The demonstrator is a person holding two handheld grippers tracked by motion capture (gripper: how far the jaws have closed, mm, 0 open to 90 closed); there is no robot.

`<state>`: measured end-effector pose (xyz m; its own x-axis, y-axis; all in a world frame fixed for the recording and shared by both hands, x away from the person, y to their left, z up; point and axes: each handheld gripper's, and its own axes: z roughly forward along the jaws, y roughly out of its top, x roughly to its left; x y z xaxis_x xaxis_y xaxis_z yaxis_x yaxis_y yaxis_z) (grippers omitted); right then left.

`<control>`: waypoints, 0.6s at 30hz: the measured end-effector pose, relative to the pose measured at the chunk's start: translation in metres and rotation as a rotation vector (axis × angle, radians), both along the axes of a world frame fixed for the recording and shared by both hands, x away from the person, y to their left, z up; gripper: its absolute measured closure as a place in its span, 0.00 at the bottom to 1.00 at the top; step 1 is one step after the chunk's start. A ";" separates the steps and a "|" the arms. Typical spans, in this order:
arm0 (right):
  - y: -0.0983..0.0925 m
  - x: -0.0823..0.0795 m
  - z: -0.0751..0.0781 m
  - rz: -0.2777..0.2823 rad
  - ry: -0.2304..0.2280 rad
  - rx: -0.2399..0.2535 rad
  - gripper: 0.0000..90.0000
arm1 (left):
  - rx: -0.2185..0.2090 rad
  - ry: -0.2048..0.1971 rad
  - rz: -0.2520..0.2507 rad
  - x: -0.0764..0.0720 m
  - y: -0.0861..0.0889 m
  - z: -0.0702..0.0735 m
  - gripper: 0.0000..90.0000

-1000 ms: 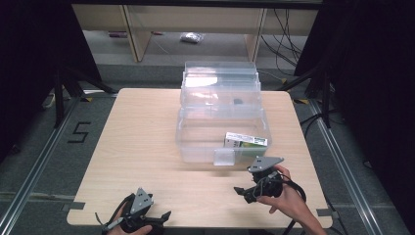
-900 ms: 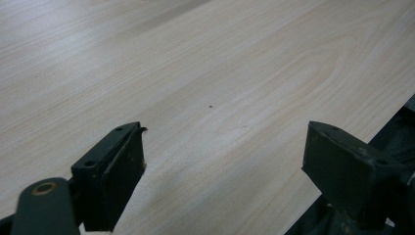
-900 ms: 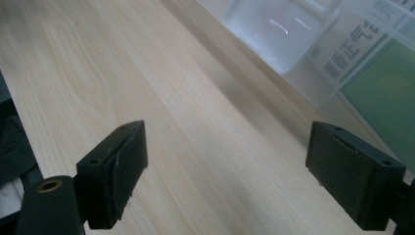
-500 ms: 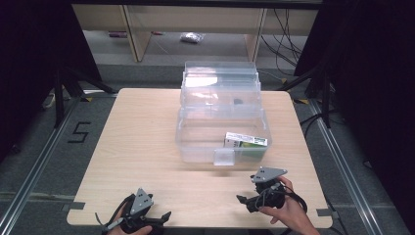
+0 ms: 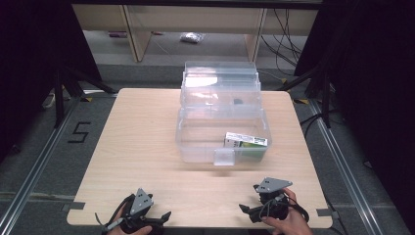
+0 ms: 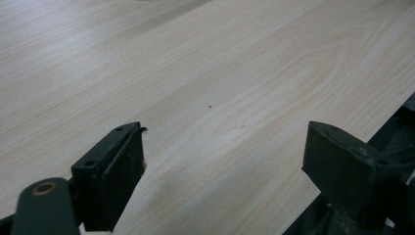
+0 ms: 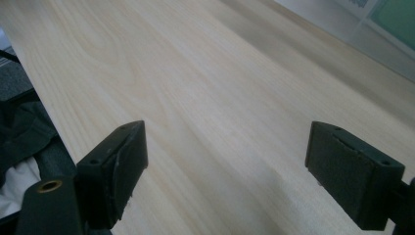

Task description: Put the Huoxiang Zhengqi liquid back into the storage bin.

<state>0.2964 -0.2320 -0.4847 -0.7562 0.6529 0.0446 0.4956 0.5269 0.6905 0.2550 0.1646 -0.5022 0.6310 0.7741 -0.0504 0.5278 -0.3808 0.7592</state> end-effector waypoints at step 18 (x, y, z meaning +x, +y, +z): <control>-0.011 -0.015 -0.006 -0.019 0.036 -0.001 0.19 | -0.001 0.000 0.003 0.000 0.000 0.000 0.17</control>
<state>0.2809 -0.2431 -0.4904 -0.7413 0.6674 0.0711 0.5302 0.5174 0.6717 0.2552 0.1646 -0.5023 0.6287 0.7759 -0.0516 0.5293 -0.3784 0.7594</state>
